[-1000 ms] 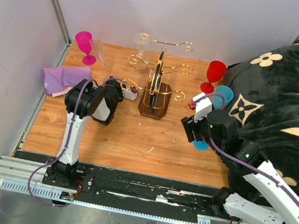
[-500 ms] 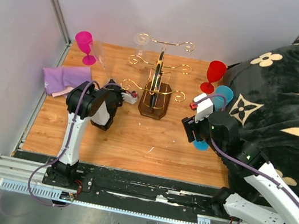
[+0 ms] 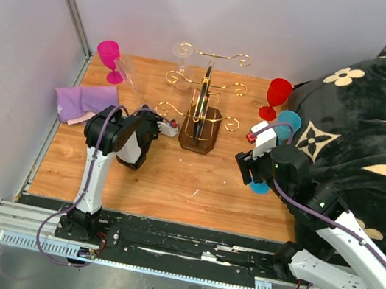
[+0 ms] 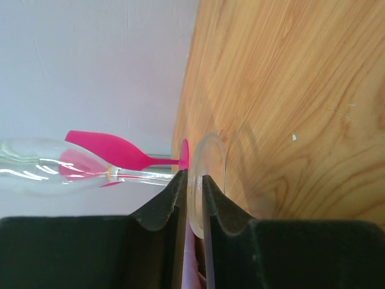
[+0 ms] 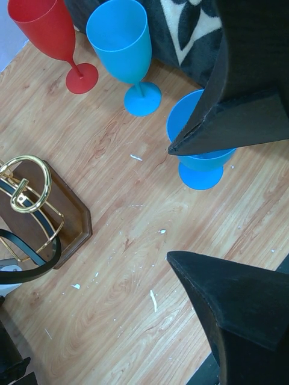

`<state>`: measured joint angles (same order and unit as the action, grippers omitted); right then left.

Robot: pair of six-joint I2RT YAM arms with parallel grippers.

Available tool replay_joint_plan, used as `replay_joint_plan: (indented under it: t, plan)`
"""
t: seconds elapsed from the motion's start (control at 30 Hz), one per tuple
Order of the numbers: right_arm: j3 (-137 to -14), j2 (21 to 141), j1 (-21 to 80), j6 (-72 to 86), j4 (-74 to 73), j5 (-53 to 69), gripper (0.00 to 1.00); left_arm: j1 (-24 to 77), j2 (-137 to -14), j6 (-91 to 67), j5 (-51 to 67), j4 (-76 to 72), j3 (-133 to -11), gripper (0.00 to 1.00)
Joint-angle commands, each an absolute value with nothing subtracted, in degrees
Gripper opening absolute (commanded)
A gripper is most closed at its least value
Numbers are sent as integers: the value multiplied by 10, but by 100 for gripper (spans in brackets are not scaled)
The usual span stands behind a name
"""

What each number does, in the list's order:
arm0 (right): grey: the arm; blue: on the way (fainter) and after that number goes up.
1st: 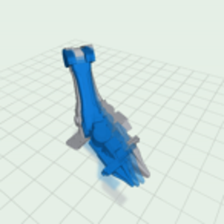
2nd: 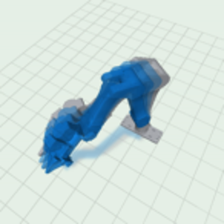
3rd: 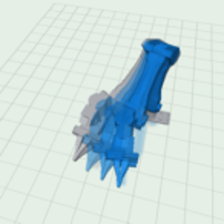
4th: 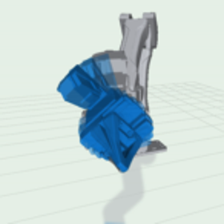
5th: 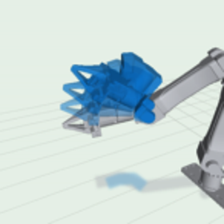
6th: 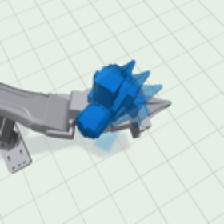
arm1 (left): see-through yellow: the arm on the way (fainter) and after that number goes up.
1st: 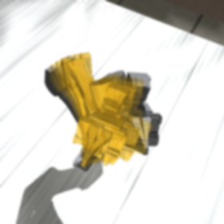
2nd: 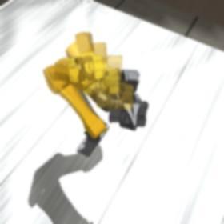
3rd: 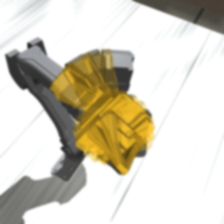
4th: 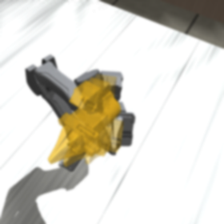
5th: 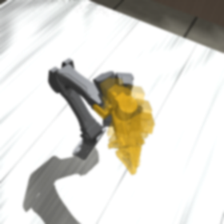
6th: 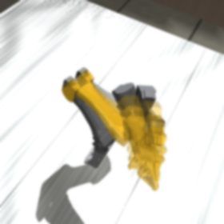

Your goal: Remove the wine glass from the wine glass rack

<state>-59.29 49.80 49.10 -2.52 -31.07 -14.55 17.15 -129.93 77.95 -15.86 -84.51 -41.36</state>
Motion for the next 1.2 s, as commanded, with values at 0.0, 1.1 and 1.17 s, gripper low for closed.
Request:
replay_joint_plan:
  t: [0.0, 1.1, 1.17]
  plan:
    - [-586, 489, 483, -17, -295, -144, 66, 188, -1304, 749, -140, -770, -397, 21]
    - [-573, 478, 483, -15, -285, -147, 65, 192, -1247, 703, -135, -561, -430, 17]
    - [-572, 477, 483, -15, -284, -148, 65, 192, -1249, 702, -139, -557, -434, 10]
